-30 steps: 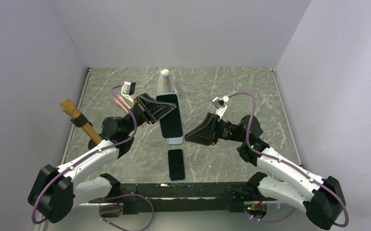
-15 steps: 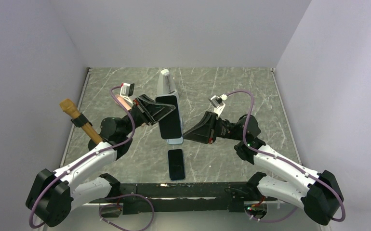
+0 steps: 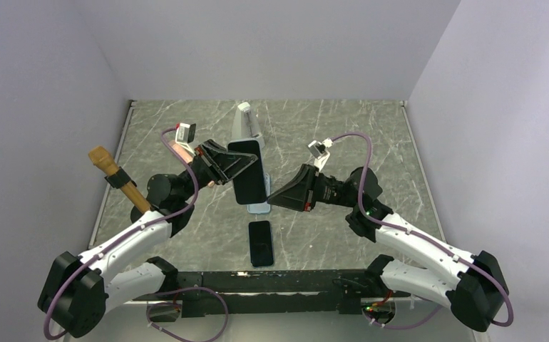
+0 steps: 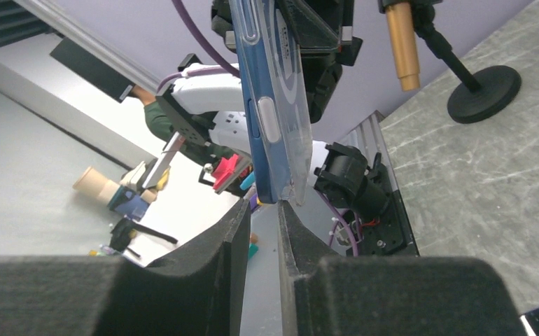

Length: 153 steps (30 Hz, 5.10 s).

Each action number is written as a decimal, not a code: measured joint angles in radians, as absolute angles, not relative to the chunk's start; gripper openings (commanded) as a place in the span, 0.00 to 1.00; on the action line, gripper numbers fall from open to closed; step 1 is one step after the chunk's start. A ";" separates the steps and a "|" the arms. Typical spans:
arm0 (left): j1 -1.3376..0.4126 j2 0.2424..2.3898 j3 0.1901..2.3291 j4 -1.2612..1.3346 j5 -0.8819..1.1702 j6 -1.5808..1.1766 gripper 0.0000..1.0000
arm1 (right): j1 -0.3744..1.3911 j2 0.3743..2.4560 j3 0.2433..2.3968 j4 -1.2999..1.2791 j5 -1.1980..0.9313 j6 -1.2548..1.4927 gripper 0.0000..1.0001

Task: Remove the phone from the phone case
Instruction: Remove the phone case from the phone.

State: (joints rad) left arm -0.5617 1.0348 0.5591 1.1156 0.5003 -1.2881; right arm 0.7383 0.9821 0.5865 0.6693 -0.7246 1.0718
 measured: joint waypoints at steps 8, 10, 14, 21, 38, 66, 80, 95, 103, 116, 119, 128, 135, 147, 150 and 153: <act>-0.559 0.948 0.554 0.998 0.482 -1.223 0.00 | 0.794 0.957 0.622 0.553 -0.662 0.981 0.28; -0.559 0.931 0.554 0.976 0.478 -1.214 0.00 | 0.814 0.953 0.622 0.551 -0.655 0.970 0.28; -0.562 0.937 0.554 0.965 0.462 -1.212 0.00 | 0.848 0.957 0.622 0.562 -0.655 0.969 0.28; -0.562 0.948 0.550 0.938 0.450 -1.212 0.00 | 0.858 0.954 0.622 0.569 -0.633 0.955 0.29; -0.562 0.913 0.532 0.918 0.426 -1.208 0.00 | 0.861 0.946 0.622 0.530 -0.585 0.930 0.35; -0.561 0.929 0.493 1.006 0.395 -1.269 0.00 | 0.852 0.926 0.619 0.517 -0.582 0.911 0.38; -0.558 0.934 0.473 1.029 0.377 -1.277 0.00 | 0.833 0.943 0.605 0.556 -0.612 0.916 0.41; -0.562 0.943 0.473 1.137 0.395 -1.363 0.00 | 0.800 0.971 0.571 0.546 -0.612 0.919 0.47; -0.562 0.940 0.478 1.069 0.397 -1.319 0.00 | 0.838 0.939 0.571 0.636 -0.655 0.966 0.47; -0.562 0.944 0.493 1.068 0.400 -1.317 0.00 | 0.857 0.964 0.579 0.665 -0.668 0.970 0.47; -0.562 0.939 0.493 1.068 0.400 -1.317 0.00 | 0.857 0.975 0.585 0.664 -0.663 0.970 0.47; -0.562 0.937 0.492 1.072 0.396 -1.320 0.00 | 0.855 0.978 0.590 0.664 -0.648 0.978 0.48; -0.565 0.891 0.492 1.016 0.357 -1.258 0.00 | 0.852 0.991 0.586 0.692 -0.592 1.063 0.48; -0.618 0.831 0.525 0.896 0.248 -1.084 0.00 | 0.847 1.018 0.576 0.748 -0.503 1.200 0.48; -0.625 0.839 0.529 0.895 0.229 -1.065 0.00 | 0.844 1.024 0.574 0.757 -0.488 1.224 0.48; -0.638 0.839 0.536 0.872 0.211 -1.032 0.00 | 0.844 1.024 0.559 0.773 -0.469 1.250 0.48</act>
